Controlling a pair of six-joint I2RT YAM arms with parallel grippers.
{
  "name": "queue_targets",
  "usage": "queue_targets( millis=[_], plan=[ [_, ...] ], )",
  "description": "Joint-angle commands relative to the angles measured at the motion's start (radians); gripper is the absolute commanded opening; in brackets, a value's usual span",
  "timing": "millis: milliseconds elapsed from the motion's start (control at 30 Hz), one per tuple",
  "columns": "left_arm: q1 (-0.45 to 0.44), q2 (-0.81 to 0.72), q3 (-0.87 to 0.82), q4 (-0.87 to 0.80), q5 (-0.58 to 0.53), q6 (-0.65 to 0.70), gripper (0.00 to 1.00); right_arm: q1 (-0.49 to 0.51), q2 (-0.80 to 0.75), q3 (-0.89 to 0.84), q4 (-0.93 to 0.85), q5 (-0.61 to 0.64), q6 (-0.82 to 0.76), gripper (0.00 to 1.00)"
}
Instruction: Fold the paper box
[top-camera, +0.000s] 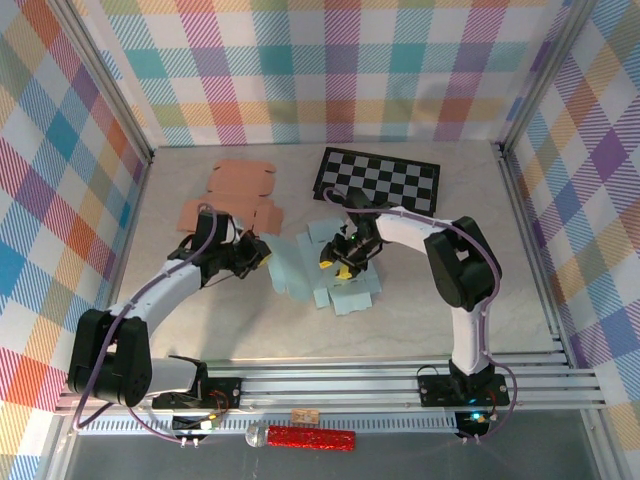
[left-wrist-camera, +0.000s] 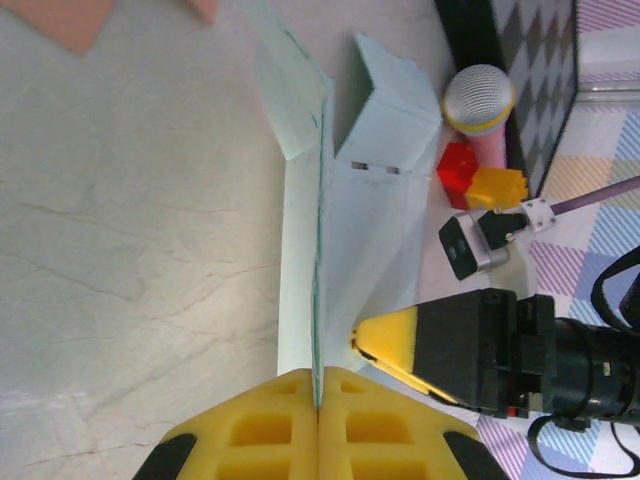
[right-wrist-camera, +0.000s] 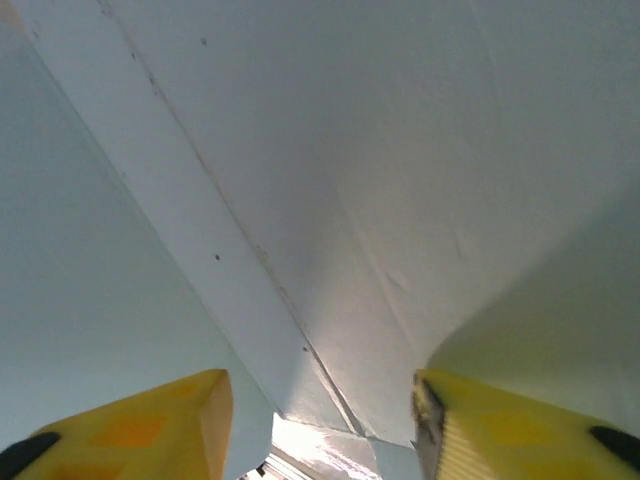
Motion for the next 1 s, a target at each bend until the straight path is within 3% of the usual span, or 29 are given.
queue_targets(
  millis=[0, 267, 533, 700, 967],
  plan=[
    [-0.009, -0.048, 0.135, -0.087, -0.036, -0.042, 0.0, -0.007, -0.139, 0.064, -0.068, 0.057, -0.006, 0.58],
    [-0.009, -0.031, 0.4, -0.182, -0.021, -0.142, 0.0, -0.119, -0.305, 0.119, -0.067, 0.084, 0.038, 0.69],
    [-0.01, 0.039, 0.603, -0.134, 0.015, -0.268, 0.0, -0.24, -0.315, 0.128, 0.012, -0.077, 0.127, 0.75],
    [-0.012, 0.088, 0.687, -0.099, 0.022, -0.316, 0.0, -0.198, -0.352, 0.091, 0.037, -0.029, 0.116, 0.71],
    [-0.015, 0.13, 0.739, -0.027, 0.013, -0.366, 0.0, -0.015, -0.477, 0.008, 0.099, 0.194, -0.076, 0.61]
  ],
)
